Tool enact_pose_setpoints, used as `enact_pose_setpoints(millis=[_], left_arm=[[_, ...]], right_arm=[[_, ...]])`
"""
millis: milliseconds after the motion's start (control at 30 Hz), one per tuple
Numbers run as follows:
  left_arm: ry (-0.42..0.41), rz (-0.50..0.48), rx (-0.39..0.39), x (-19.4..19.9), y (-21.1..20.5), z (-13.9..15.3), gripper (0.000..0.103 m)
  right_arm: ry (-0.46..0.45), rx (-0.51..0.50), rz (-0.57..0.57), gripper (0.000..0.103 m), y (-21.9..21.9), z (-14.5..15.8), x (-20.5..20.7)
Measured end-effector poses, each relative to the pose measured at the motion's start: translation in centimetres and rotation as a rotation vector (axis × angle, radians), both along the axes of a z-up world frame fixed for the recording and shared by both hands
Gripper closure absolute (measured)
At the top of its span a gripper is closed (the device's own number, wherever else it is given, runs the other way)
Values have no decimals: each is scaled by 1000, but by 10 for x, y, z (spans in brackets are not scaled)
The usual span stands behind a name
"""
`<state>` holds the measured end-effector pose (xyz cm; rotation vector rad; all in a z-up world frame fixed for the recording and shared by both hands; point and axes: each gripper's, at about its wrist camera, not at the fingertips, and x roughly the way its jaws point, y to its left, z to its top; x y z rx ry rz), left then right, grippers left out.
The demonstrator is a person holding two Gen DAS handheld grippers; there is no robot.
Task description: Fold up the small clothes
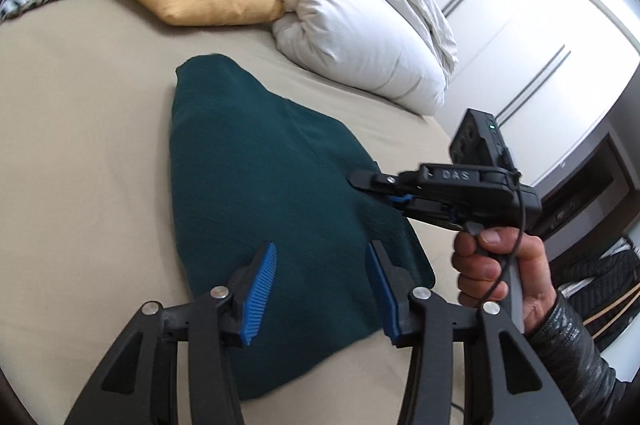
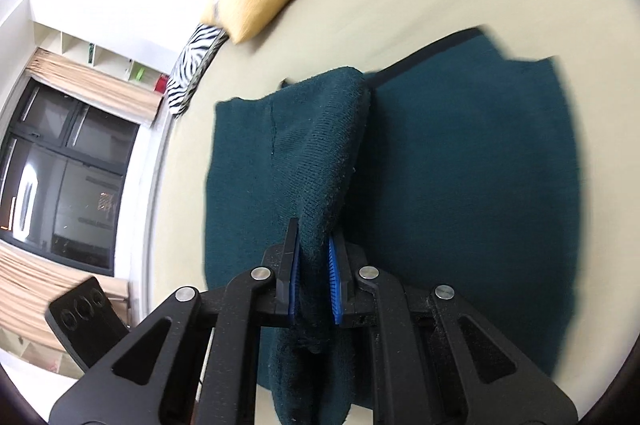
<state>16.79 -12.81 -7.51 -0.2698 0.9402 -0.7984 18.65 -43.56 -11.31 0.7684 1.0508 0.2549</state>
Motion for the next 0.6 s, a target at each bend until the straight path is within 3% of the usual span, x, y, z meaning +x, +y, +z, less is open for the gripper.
enact_pose_setpoints(millis=[300,600], left_arm=[[-18,-47,74,18,-60,4,54],[-28,-33,132,35,-84,-6,54]], right_arm=[[10,-22,-86,93,-65,-1,-23],[19,-11,-107,93,-89,-13,-36]])
